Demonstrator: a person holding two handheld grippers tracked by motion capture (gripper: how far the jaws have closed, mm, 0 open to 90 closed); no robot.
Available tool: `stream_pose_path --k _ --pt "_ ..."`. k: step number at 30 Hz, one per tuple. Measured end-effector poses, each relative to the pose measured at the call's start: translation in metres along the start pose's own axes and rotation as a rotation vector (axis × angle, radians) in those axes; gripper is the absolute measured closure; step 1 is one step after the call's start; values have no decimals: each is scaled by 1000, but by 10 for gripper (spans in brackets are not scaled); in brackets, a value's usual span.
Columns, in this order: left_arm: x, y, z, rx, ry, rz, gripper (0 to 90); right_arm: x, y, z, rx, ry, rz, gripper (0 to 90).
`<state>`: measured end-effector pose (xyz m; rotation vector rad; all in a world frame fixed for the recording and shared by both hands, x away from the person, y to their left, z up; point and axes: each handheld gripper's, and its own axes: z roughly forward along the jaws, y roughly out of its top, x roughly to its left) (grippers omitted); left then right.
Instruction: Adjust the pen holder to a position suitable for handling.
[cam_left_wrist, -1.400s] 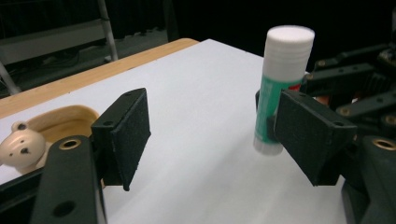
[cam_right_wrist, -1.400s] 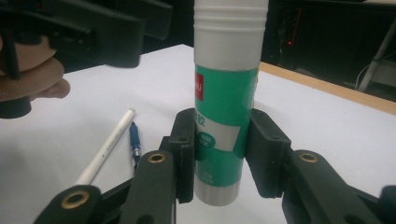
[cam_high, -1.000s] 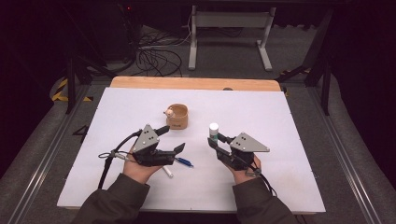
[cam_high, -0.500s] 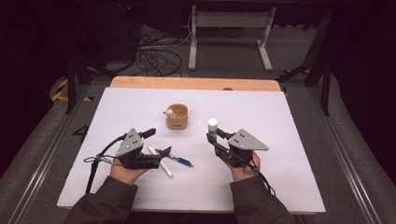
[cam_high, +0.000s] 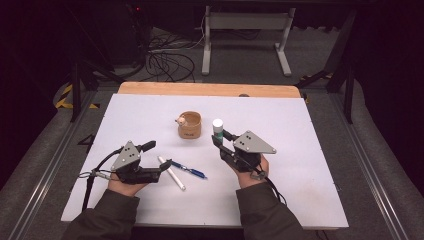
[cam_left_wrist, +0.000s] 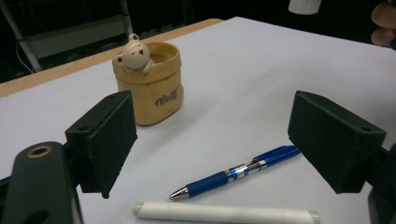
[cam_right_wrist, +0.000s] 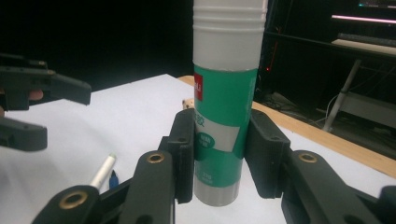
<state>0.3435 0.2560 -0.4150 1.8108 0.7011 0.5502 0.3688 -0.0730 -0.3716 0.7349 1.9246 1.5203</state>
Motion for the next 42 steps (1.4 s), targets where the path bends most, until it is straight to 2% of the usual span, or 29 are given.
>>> stream_pose_path --k 3,7,14,18,21,26,42 --pt "0 -2 -1 11 3 22 164 2 4 5 -6 5 -7 661" --pt "0 -5 -1 22 1 30 164 4 8 10 -10 6 -12 661" --pt "6 -7 -3 15 4 11 164 5 17 23 -19 12 -22 661" --pt "6 -7 -4 15 6 12 164 3 21 30 -36 11 -11 661" --pt "5 -7 -5 9 0 -9 164 1 23 36 -47 16 1 661" --pt "7 -6 -7 2 4 -10 166 -1 29 47 -60 20 -10 661" --pt "8 -7 -7 6 4 -9 170 -7 26 81 -33 10 -17 661"
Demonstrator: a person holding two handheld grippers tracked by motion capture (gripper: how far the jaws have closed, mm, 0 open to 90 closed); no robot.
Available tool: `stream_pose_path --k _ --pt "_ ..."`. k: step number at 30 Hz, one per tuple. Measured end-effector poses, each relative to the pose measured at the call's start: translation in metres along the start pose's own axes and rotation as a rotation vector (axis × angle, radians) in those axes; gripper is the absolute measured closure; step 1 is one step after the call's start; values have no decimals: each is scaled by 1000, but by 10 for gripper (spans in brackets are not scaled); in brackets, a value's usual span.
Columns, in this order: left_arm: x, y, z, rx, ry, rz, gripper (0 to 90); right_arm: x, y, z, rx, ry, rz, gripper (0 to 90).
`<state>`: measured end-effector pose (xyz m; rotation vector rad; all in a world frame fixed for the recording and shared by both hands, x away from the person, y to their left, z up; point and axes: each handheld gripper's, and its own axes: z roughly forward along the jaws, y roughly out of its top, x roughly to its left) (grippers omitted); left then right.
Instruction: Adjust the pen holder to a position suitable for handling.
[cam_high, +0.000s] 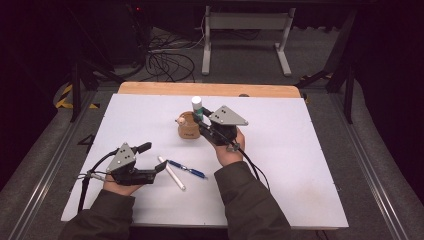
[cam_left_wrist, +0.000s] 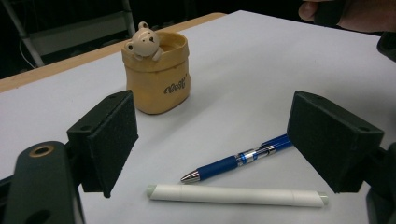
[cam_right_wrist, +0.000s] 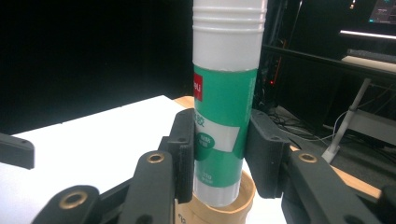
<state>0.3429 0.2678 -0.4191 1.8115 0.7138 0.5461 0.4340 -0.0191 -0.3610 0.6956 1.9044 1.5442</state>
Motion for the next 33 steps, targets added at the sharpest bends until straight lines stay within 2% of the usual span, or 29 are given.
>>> stream_pose_path --k 7,16,25,33 --pt "0 0 -1 0 -1 -4 170 -4 -1 12 -5 -1 -3 661" --pt "3 0 -2 -4 6 1 170 -10 -18 35 17 -2 -8 661" --pt "2 0 -3 -8 6 -3 172 -11 -29 49 -10 3 -3 660" --pt "1 0 -4 -8 5 -4 178 -17 -38 61 6 1 34 660"
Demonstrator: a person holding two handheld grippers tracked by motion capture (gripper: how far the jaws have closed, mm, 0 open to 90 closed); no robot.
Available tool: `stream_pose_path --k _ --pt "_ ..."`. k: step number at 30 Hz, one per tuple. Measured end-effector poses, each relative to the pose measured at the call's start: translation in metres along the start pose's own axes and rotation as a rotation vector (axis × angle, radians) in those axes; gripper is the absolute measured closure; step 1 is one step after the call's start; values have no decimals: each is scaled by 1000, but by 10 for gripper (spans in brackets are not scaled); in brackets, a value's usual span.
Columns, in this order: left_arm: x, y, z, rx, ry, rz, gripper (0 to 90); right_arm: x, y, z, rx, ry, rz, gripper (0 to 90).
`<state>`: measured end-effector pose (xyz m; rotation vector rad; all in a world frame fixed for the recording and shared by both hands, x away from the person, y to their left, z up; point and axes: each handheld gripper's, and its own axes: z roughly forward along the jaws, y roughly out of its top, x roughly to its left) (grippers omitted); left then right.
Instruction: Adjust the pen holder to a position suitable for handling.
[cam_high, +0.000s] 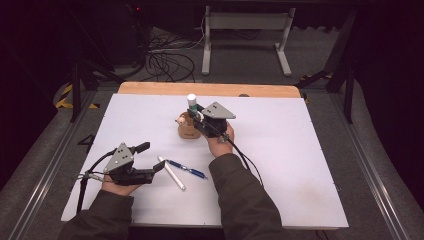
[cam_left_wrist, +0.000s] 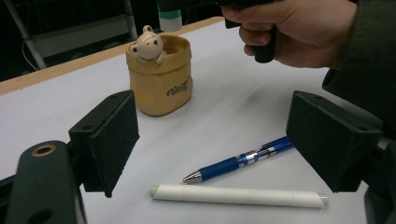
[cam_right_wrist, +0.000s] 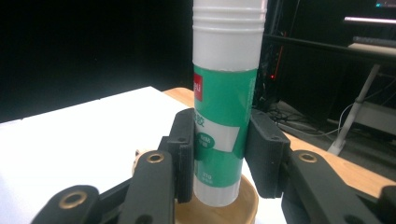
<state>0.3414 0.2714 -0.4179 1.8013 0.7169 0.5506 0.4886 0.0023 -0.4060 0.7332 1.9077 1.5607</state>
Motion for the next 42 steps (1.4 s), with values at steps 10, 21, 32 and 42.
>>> stream_pose_path --k 10,21,32,42 --pt "0 0 -1 -1 0 4 179 -2 -7 15 23 16 35 659" --pt "-1 -1 -1 -1 -2 0 181 1 -7 25 24 24 42 658" --pt "-1 -2 -1 3 -7 -6 181 1 -11 29 37 23 56 657" --pt "-1 -2 -1 4 -5 4 181 1 -11 30 35 28 67 654"
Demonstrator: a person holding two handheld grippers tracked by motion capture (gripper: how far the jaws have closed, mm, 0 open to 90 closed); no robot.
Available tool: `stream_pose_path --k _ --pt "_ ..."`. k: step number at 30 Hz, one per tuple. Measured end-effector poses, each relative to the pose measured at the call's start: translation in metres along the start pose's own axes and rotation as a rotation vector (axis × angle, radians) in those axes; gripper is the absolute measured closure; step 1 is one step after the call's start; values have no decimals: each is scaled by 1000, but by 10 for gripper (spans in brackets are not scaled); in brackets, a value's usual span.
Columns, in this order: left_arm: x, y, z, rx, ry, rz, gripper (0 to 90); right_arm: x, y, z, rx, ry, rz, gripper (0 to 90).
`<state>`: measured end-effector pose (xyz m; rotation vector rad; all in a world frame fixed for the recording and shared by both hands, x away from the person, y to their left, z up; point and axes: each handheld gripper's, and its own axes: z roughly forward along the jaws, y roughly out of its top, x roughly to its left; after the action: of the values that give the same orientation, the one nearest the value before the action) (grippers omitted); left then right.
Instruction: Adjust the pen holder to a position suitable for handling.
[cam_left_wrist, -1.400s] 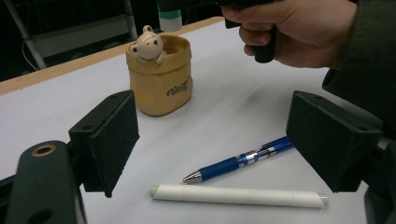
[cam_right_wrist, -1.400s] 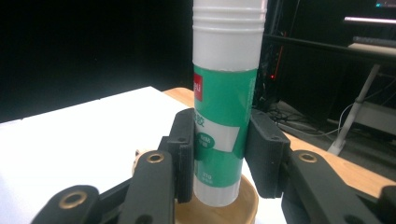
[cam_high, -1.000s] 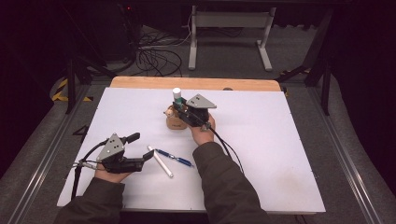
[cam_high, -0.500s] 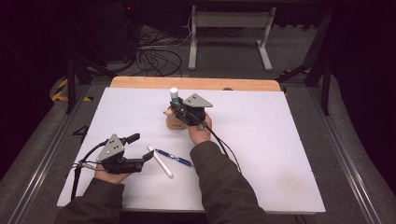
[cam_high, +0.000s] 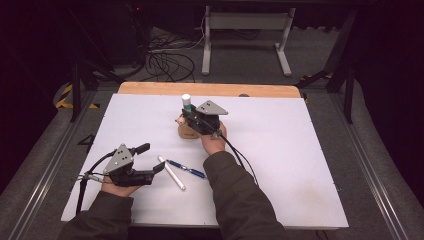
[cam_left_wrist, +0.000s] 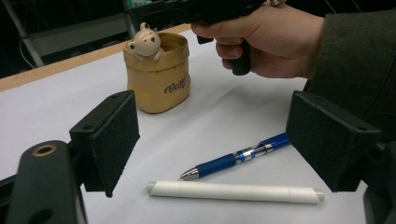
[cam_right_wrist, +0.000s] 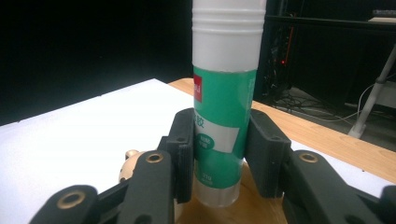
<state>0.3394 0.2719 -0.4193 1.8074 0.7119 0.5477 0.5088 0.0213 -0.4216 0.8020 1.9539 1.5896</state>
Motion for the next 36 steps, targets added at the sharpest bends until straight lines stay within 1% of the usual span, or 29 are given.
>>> stream_pose_path --k 3,6,10,12,14,16,18,21,25,29,32,34,35,36 --pt "0 0 0 0 -1 1 181 0 0 0 -1 5 10 653" --pt "-1 0 0 0 -2 -2 181 0 0 0 1 -1 19 643" --pt "-1 0 0 0 -3 -2 181 0 0 0 1 1 20 645" --pt "-1 0 0 0 -3 -2 181 0 0 0 -9 6 21 653" --pt "-1 0 1 1 -4 -4 182 0 1 -1 -22 18 31 663" --pt "-1 -1 1 1 -5 -2 182 1 2 -1 -20 11 21 668" --pt "-2 -1 1 2 -4 -2 182 -1 1 -1 -11 9 28 663" --pt "-1 -1 1 2 -4 -1 182 -2 0 -1 5 8 24 655" --pt "-2 -1 1 3 -4 -3 182 -2 1 -2 1 14 29 643" --pt "-2 -1 0 1 -3 -3 182 -3 2 -4 8 7 35 614" --pt "-1 -2 0 2 -2 -6 181 -3 4 -8 30 7 28 579" --pt "-1 -2 0 2 -2 -7 181 -2 5 -12 47 9 12 556" --pt "-1 -2 0 2 1 -4 181 -2 7 -14 54 14 -6 544" --pt "-1 -2 0 1 0 -4 181 -1 8 -17 64 19 -14 532"
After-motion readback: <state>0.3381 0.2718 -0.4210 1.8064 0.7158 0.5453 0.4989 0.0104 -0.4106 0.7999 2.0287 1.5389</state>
